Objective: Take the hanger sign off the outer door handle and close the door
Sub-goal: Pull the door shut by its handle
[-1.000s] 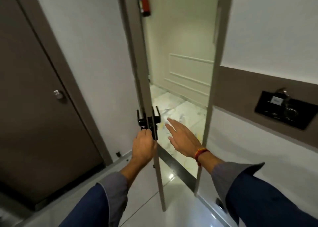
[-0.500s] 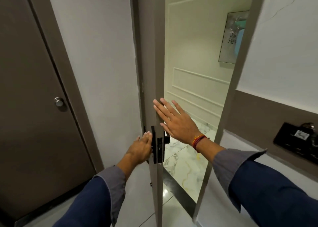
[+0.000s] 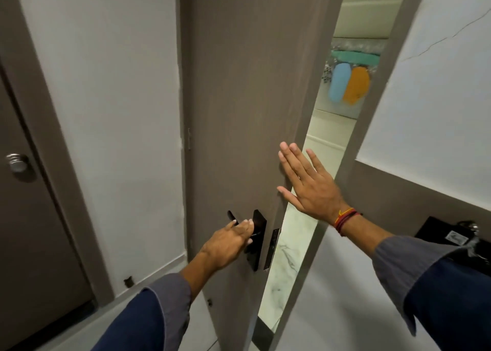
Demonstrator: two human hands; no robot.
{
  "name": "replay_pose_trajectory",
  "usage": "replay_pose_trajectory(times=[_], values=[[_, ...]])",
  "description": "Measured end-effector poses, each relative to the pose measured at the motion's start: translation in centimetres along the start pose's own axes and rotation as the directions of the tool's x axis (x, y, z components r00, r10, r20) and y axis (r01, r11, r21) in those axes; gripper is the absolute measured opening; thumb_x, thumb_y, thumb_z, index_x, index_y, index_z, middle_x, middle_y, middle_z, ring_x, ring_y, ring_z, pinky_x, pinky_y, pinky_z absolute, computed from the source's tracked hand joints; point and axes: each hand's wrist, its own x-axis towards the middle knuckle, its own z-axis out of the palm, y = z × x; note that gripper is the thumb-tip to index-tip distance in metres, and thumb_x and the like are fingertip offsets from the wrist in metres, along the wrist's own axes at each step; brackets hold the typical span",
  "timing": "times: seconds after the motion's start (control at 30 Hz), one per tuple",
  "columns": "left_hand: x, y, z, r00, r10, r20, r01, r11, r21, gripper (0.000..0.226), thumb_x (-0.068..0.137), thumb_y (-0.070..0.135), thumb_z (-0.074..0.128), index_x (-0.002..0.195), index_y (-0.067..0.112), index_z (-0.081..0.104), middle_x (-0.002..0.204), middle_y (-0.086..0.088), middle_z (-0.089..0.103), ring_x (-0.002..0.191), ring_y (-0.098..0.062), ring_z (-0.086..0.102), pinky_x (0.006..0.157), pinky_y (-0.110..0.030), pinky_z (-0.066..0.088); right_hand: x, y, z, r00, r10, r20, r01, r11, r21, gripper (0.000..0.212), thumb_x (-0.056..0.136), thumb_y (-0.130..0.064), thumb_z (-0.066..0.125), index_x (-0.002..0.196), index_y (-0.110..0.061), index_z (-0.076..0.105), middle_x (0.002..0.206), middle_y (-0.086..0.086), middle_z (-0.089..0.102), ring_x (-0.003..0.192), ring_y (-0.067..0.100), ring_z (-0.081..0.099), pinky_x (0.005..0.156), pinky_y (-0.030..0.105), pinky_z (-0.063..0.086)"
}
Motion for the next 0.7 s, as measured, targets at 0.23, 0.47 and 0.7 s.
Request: replay_pose_trajectory(times=[0.23, 0.47, 0.7], values=[[6.8, 1.8, 3.0, 0.998, 0.046, -0.04, -0.047, 0.999, -0.023, 0.049, 0.107, 0.034, 0.035, 0.15, 0.01, 0.032, 0.157, -0.01, 0.038, 0.143, -0.027, 0.038, 0.117, -0.035, 0.032, -1.8, 4.6, 0.1, 0.982, 0.071, 0.177, -0.037, 0.981, -0.188, 0.084, 0.107, -0.059, 0.034, 0.165, -0.002, 0.016, 0.176, 0.015, 0.011, 0.164, 0.029, 0.013, 0.132, 0.052, 0.016], [13.2, 3.8, 7.1, 0.997, 0.022, -0.077, -0.026, 0.998, -0.051, 0.048, 0.108, 0.032, 0.03, 0.151, 0.012, 0.034, 0.156, -0.007, 0.041, 0.147, -0.017, 0.032, 0.123, -0.031, 0.018, -0.9, 9.8, -1.1, 0.903, 0.055, 0.426, 0.088, 0.947, -0.309, 0.075, 0.109, -0.057, 0.027, 0.164, -0.007, 0.027, 0.174, 0.011, 0.022, 0.162, 0.029, 0.021, 0.132, 0.054, 0.017], [18.1, 5.1, 9.4, 0.998, 0.037, -0.041, -0.035, 0.999, 0.041, 0.05, 0.11, 0.027, 0.022, 0.154, 0.005, 0.016, 0.162, -0.018, 0.025, 0.151, -0.026, 0.02, 0.125, -0.035, 0.012, 1.6, 13.4, -1.3, 0.765, 0.017, 0.643, 0.234, 0.924, -0.303, 0.072, 0.108, -0.057, 0.03, 0.162, -0.01, 0.034, 0.17, 0.011, 0.031, 0.159, 0.03, 0.028, 0.131, 0.056, 0.021]])
